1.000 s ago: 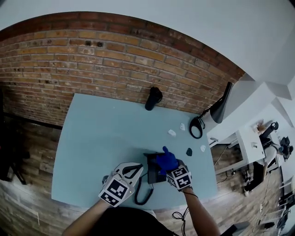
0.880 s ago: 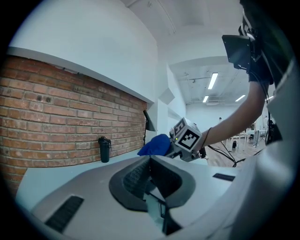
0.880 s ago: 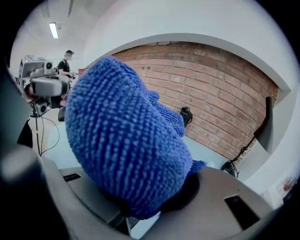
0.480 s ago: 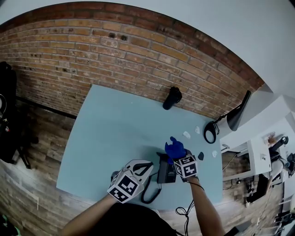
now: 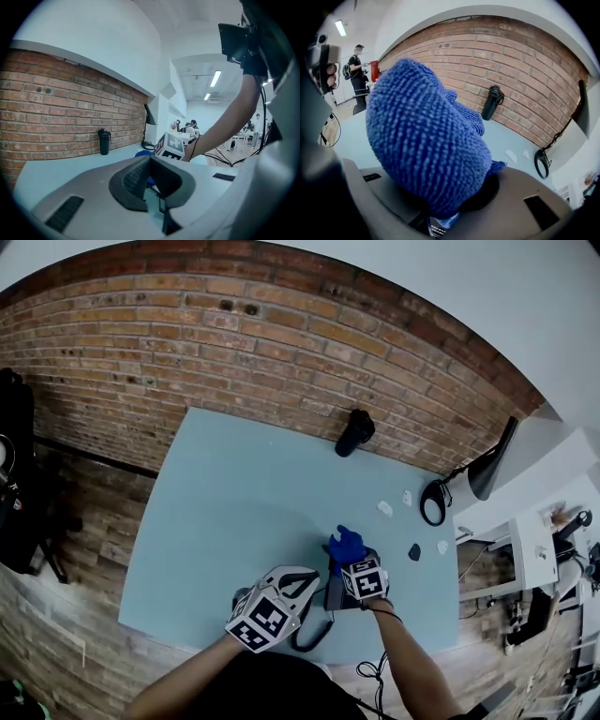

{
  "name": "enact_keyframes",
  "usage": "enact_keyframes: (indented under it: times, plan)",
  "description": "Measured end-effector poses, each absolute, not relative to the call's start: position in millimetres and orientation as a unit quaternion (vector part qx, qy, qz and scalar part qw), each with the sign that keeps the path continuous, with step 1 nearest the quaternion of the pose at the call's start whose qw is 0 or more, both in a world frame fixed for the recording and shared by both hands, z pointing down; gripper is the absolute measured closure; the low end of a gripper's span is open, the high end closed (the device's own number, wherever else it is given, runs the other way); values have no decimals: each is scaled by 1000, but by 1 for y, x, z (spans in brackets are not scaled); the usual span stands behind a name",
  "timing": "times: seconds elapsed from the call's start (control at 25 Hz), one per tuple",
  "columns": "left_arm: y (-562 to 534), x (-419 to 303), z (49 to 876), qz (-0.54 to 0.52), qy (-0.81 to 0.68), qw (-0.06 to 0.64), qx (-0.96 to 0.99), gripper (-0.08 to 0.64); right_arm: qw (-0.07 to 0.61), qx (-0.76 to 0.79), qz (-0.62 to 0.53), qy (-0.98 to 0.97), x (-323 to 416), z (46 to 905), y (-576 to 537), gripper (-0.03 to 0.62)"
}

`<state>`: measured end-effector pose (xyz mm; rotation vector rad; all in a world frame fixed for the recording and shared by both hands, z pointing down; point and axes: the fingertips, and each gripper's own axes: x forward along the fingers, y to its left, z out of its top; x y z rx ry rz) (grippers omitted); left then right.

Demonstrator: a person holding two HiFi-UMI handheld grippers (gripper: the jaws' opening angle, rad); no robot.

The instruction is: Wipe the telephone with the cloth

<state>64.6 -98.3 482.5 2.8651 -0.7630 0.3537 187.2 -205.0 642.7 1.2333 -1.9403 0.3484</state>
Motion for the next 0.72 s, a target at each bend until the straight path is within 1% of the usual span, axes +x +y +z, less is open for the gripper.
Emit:
enact_keyframes:
  times: [0.4, 0.48, 0.6, 0.64, 0.72]
  plan:
    - [-92, 77, 489, 130, -234, 75, 961, 549, 369, 510, 168, -759, 190, 642, -207, 465]
    - [-92, 77, 490, 132, -233, 77, 960, 549, 352, 522, 176, -757, 191, 642, -205, 465]
    - [-92, 77, 490, 131, -234, 79, 960, 549, 305, 538, 221, -754, 190, 641, -203, 465]
    - [-91, 79, 490, 130, -232, 78, 961, 549, 299, 537, 229, -755, 190, 642, -201, 465]
    - [-89, 81, 490, 131, -228, 77, 962, 549, 308, 529, 225, -758, 190, 645, -195, 465]
